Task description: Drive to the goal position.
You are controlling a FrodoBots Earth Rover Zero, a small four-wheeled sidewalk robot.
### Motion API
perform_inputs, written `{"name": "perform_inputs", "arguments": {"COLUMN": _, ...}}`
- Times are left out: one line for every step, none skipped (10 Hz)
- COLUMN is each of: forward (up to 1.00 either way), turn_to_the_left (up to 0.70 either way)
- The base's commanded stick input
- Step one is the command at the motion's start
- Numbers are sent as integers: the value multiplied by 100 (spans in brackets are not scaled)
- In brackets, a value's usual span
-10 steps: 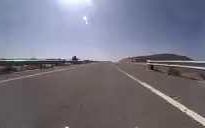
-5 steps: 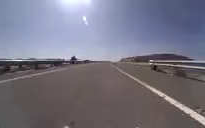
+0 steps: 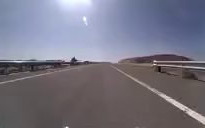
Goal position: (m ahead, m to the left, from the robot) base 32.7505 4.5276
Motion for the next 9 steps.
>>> {"name": "perform_inputs", "arguments": {"forward": 100, "turn_to_the_left": 0}}
{"name": "perform_inputs", "arguments": {"forward": 100, "turn_to_the_left": 0}}
{"name": "perform_inputs", "arguments": {"forward": 100, "turn_to_the_left": 0}}
{"name": "perform_inputs", "arguments": {"forward": 100, "turn_to_the_left": 0}}
{"name": "perform_inputs", "arguments": {"forward": 100, "turn_to_the_left": 0}}
{"name": "perform_inputs", "arguments": {"forward": 100, "turn_to_the_left": 0}}
{"name": "perform_inputs", "arguments": {"forward": 100, "turn_to_the_left": 0}}
{"name": "perform_inputs", "arguments": {"forward": 100, "turn_to_the_left": 0}}
{"name": "perform_inputs", "arguments": {"forward": 100, "turn_to_the_left": 0}}
